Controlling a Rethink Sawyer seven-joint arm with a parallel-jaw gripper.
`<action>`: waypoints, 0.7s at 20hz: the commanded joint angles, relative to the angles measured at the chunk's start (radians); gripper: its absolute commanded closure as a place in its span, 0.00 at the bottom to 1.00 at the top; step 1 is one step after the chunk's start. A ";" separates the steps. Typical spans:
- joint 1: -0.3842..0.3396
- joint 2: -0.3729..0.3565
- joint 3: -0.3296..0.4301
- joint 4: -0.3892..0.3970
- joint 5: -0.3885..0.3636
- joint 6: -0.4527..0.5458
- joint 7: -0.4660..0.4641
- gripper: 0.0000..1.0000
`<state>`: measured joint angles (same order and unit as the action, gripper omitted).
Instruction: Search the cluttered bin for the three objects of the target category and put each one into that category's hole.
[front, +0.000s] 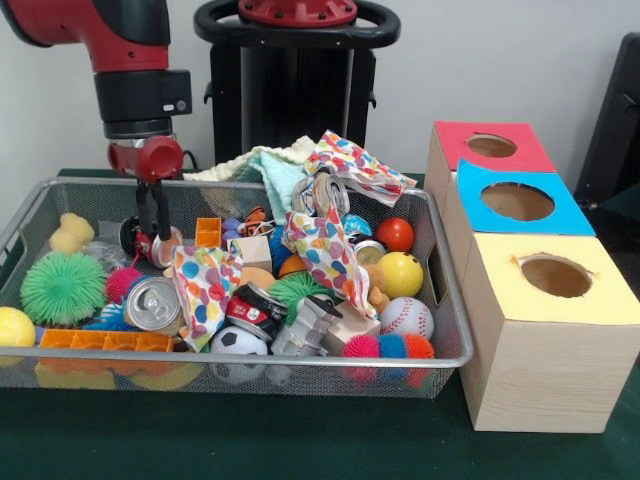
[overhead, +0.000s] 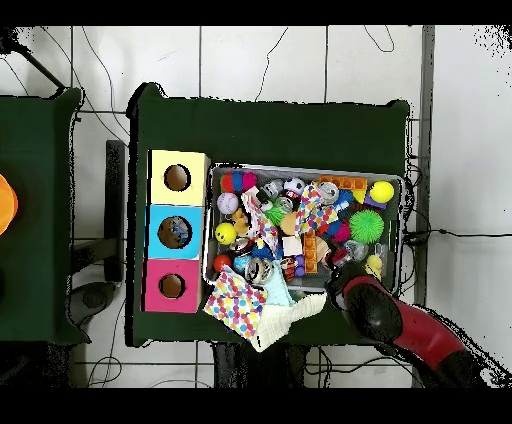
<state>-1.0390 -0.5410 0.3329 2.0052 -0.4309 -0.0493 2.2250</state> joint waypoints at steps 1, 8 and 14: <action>0.010 -0.046 0.051 -0.147 -0.007 -0.026 0.045 0.00; 0.068 -0.090 -0.047 -0.163 0.000 -0.047 0.061 0.00; 0.066 -0.066 -0.051 -0.170 -0.005 -0.046 0.065 0.00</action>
<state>-0.9828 -0.6103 0.3045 1.9499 -0.4315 -0.0491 2.2250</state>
